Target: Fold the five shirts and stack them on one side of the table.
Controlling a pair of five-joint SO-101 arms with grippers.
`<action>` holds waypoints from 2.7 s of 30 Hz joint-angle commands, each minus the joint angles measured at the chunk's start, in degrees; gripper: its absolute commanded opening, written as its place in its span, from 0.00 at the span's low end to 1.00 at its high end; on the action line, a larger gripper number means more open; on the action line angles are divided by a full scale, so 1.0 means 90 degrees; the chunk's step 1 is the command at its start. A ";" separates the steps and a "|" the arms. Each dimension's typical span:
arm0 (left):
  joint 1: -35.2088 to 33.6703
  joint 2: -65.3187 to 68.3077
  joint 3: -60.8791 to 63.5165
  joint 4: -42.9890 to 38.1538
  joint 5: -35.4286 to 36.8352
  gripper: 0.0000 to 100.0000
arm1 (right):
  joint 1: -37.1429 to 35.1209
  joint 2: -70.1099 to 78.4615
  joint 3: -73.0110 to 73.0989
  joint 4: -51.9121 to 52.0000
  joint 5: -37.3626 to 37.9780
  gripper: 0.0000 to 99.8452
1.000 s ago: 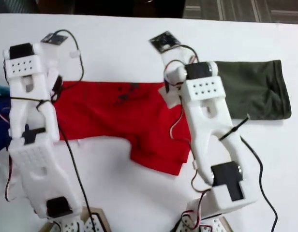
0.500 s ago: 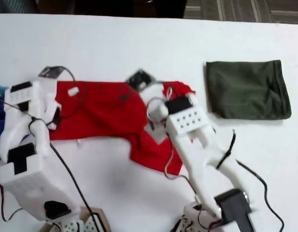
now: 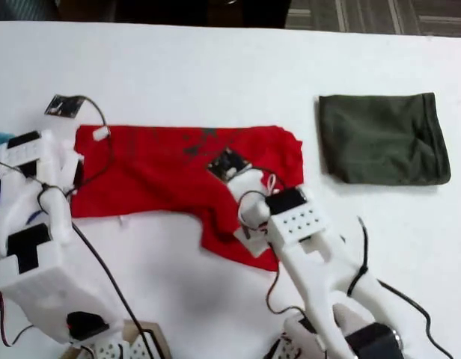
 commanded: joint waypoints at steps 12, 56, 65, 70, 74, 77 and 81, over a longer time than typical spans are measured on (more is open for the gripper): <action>0.0410 -0.0381 0.0366 0.0664 0.0635 0.03 | -0.0728 0.0288 0.0479 -0.1040 0.0459 0.18; 0.0479 -0.0313 0.1099 -0.0313 0.0977 0.03 | -0.1275 0.1499 -0.0860 -0.0474 0.0469 0.03; 0.0479 -0.0313 0.1099 -0.0313 0.0977 0.03 | -0.1587 0.1490 -0.0098 -0.0513 0.0488 0.25; 0.0479 -0.0313 0.1099 -0.0313 0.0977 0.03 | -0.1656 0.1499 0.0147 -0.0874 0.0459 0.25; 0.0479 -0.0313 0.1099 -0.0313 0.0977 0.03 | -0.1626 0.1509 0.0371 -0.1167 0.0479 0.25; 0.0479 -0.0313 0.1099 -0.0303 0.0977 0.03 | -0.1353 0.1509 0.0508 -0.1441 0.0479 0.25; 0.0479 -0.0313 0.1099 -0.0293 0.0977 0.03 | -0.0767 0.1509 0.0498 -0.1460 0.0488 0.17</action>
